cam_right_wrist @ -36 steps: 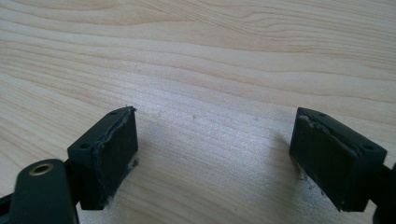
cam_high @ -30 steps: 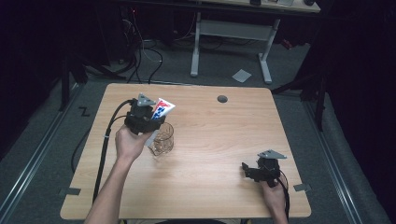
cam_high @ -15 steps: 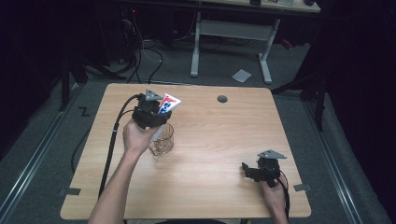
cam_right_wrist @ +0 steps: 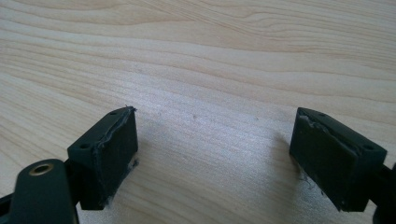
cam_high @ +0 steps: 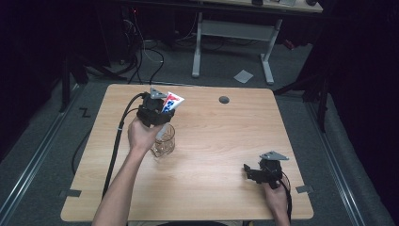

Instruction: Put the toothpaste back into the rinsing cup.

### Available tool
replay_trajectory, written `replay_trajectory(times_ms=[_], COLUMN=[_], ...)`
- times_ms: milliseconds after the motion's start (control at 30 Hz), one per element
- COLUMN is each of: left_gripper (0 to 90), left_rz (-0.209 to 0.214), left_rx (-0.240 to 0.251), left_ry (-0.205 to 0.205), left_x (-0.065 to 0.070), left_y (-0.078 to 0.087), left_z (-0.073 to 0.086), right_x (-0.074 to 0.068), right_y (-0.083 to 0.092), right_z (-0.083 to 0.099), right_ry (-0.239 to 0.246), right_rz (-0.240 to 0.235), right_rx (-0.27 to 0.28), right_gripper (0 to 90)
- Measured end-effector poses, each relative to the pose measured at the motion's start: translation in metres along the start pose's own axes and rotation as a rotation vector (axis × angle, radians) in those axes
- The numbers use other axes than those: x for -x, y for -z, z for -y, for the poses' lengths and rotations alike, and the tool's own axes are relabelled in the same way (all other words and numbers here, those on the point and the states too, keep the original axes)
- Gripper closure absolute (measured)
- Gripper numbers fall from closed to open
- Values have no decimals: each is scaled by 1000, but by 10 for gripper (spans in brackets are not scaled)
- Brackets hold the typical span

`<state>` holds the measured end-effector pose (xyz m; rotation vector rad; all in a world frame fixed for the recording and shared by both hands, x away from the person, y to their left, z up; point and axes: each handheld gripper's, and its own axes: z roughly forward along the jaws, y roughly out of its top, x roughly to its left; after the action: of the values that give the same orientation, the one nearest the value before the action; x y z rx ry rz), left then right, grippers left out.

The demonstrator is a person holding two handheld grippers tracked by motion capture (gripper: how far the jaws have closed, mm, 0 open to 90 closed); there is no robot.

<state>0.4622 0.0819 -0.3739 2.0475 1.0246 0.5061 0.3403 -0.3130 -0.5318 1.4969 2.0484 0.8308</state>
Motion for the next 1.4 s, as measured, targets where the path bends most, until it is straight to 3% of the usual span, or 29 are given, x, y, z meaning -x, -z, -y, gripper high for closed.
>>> replay_trajectory(times_ms=[1400], left_gripper=[618], left_rz=[-18], left_rx=[-14], left_ry=[-1], left_x=[-2], left_y=[-16], left_z=[7], right_x=[0], right_y=[0], right_z=[0], right_ry=[0], right_rz=[-1], right_rx=[0], right_gripper=[150])
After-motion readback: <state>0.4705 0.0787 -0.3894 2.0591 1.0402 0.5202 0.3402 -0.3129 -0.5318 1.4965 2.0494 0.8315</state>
